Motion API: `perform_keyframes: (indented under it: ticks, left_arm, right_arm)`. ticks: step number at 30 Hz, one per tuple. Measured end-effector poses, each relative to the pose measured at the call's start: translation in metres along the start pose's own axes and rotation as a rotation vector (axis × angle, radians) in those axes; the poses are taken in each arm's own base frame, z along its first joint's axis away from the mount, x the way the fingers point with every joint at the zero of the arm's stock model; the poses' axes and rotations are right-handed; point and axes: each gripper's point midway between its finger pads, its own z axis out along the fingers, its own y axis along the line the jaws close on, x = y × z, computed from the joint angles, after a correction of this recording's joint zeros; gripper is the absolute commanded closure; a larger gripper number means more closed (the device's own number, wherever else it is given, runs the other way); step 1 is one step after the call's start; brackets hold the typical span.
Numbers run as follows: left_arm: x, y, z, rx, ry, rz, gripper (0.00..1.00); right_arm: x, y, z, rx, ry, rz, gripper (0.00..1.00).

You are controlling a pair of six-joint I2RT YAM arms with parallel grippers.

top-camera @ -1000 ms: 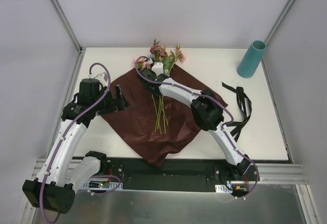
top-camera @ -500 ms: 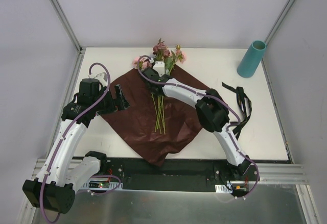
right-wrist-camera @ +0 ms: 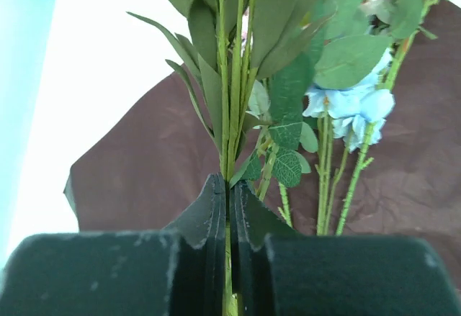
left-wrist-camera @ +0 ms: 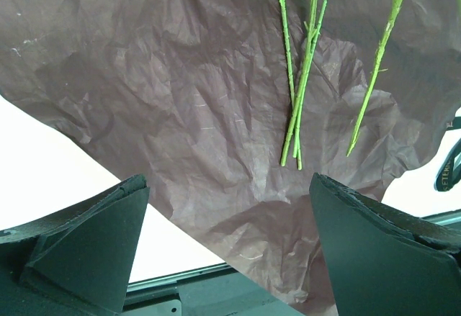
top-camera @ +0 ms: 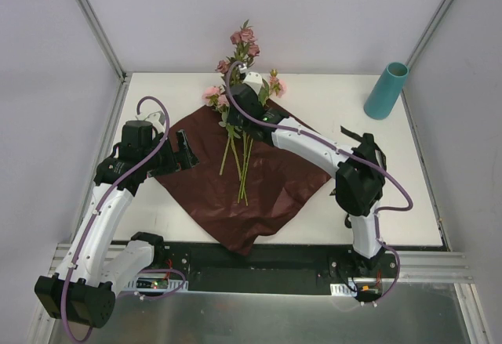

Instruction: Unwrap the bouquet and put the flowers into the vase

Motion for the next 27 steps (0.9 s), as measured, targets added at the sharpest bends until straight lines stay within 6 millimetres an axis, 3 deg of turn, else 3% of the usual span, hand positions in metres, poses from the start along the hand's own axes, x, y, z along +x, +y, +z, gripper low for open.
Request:
perform_keyframes:
  ticks: [4,10,13,17,23,27]
  left_arm:
    - [0.000,0.000,0.000,0.000,0.000,0.000,0.01]
    - [0.000,0.000,0.000,-0.001,-0.001,-0.005,0.01]
    - [0.000,0.000,0.000,-0.001,0.000,-0.007,0.04]
    - [0.002,-0.005,0.000,0.025,0.009,-0.010,0.09]
    - [0.019,-0.035,0.013,0.221,0.099,-0.066,0.26]
    - [0.033,-0.051,0.021,0.340,0.182,-0.136,0.41]
  right_arm:
    - [0.005,0.008,0.003,-0.061,0.021,0.045,1.00]
    - [0.039,-0.005,0.016,-0.113,0.091,0.128,1.00]
    - [0.045,-0.004,0.019,-0.158,0.094,0.138,1.00]
    - [0.038,0.008,0.012,-0.239,0.059,0.153,1.00]
    - [0.012,0.030,-0.006,-0.329,-0.017,0.176,1.00]
    - [0.006,0.036,-0.012,-0.352,-0.039,0.175,1.00]
